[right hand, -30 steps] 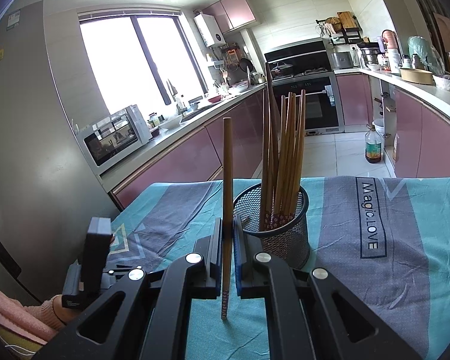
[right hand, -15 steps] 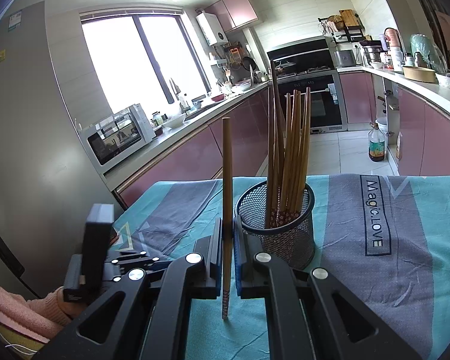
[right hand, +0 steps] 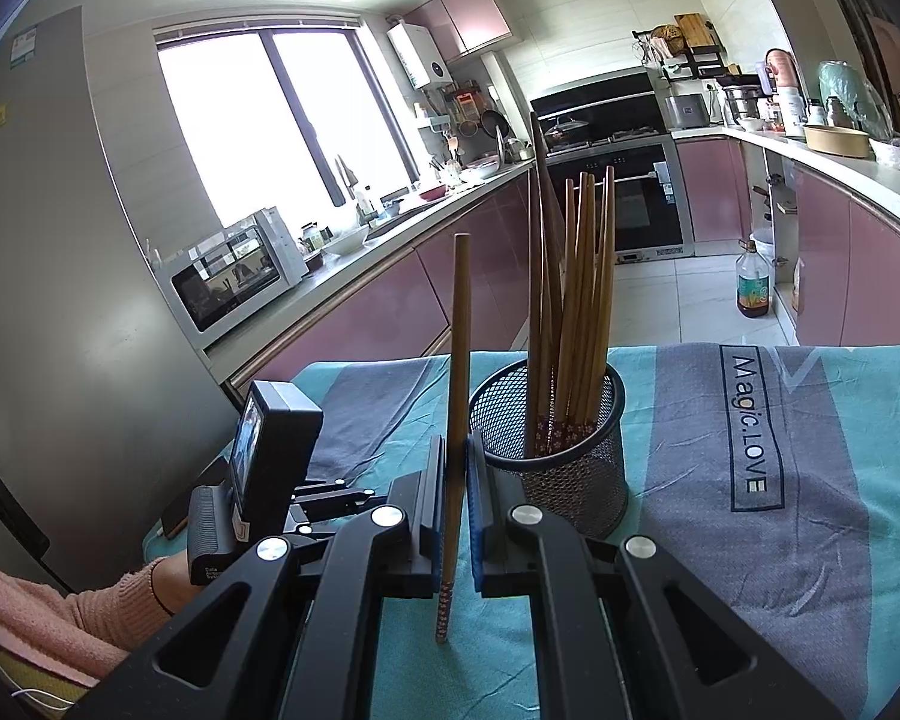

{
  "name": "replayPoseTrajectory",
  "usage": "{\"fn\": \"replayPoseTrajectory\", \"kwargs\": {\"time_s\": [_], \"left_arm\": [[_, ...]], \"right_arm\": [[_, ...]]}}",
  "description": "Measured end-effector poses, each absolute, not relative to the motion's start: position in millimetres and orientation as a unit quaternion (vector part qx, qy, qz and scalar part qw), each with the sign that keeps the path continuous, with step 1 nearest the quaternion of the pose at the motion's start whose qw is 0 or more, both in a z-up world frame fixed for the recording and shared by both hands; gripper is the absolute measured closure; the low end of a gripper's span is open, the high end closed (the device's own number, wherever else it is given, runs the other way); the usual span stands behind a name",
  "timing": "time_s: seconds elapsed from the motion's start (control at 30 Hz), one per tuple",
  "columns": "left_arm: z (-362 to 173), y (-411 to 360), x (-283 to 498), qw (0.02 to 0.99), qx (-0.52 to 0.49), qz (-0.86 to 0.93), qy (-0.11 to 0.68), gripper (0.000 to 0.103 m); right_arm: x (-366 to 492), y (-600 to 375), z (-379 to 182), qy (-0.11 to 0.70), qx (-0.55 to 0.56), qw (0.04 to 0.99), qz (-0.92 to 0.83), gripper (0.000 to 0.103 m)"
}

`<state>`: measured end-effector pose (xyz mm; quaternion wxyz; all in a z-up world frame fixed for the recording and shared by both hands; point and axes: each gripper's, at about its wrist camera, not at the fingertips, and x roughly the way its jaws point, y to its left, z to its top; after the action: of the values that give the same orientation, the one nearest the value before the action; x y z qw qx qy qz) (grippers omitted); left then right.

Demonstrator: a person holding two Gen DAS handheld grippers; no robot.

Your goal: Organize utensils

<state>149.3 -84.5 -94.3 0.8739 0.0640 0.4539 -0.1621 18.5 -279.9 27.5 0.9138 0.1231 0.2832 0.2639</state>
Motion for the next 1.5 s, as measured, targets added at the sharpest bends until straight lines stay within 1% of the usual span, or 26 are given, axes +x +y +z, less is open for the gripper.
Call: {"fn": "replayPoseTrajectory", "kwargs": {"time_s": [0.1,0.43,0.6,1.27,1.5], "left_arm": [[-95.2,-87.7,149.5,0.874,0.066,-0.165,0.453,0.095],[-95.5,-88.7,141.9,0.875,0.055,-0.165,0.451,0.096],[-87.6,-87.4,133.1,0.878,0.045,-0.172,0.445,0.096],[-17.3,-62.1,95.7,0.884,-0.050,-0.254,0.389,0.096],[1.7,-57.9,84.8,0.891,-0.056,-0.265,0.364,0.096]], "right_arm": [[18.7,-279.8,27.3,0.284,0.124,0.913,0.265,0.097],[18.4,-280.5,26.5,0.285,0.123,0.913,0.266,0.097],[18.0,-280.4,27.3,0.285,0.123,0.913,0.267,0.097],[10.3,-277.0,34.3,0.274,0.130,0.913,0.272,0.098],[8.9,-276.4,36.4,0.273,0.130,0.913,0.274,0.098]]}}
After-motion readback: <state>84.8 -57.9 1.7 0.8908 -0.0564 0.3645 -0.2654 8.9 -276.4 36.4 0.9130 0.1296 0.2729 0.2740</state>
